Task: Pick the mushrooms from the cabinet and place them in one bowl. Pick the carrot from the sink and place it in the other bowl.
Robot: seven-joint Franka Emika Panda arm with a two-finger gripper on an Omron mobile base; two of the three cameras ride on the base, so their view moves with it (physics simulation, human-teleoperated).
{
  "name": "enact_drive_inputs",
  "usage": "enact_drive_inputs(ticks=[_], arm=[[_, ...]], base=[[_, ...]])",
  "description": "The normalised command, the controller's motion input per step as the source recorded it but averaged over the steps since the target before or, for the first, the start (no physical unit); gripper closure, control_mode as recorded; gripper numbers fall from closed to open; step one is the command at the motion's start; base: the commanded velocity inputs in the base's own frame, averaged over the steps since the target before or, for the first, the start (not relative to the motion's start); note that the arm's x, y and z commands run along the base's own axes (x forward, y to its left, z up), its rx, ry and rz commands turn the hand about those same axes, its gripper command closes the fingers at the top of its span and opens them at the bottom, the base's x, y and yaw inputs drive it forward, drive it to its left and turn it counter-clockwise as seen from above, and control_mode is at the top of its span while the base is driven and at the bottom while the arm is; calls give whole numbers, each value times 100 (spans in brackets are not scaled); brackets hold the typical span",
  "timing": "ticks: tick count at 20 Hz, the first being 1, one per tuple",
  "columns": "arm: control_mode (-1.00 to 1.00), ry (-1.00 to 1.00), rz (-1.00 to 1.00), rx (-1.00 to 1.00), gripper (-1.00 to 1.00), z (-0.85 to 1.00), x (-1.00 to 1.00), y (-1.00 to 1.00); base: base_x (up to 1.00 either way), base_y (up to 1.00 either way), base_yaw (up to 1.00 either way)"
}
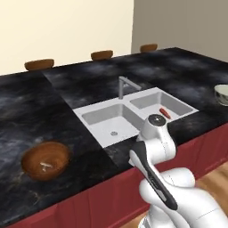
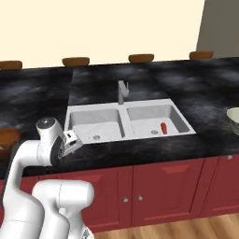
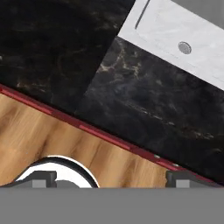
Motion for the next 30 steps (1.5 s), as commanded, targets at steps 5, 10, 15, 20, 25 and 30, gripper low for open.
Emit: enact_drive_inputs(ticks=[5, 10, 15, 20, 25, 30], arm=[[100, 0, 0, 0, -100, 0, 0, 0], [100, 0, 0, 0, -100, 0, 0, 0], [100, 0, 0, 0, -100, 0, 0, 0], [100, 0, 0, 0, -100, 0, 0, 0], [100, 0, 0, 0, -100, 0, 0, 0], [100, 0, 0, 0, -100, 0, 0, 0]], base=[[50, -74, -13], [57, -84, -13], [70, -92, -7], [74, -92, -6], [54, -56, 0], [-10, -6, 8]])
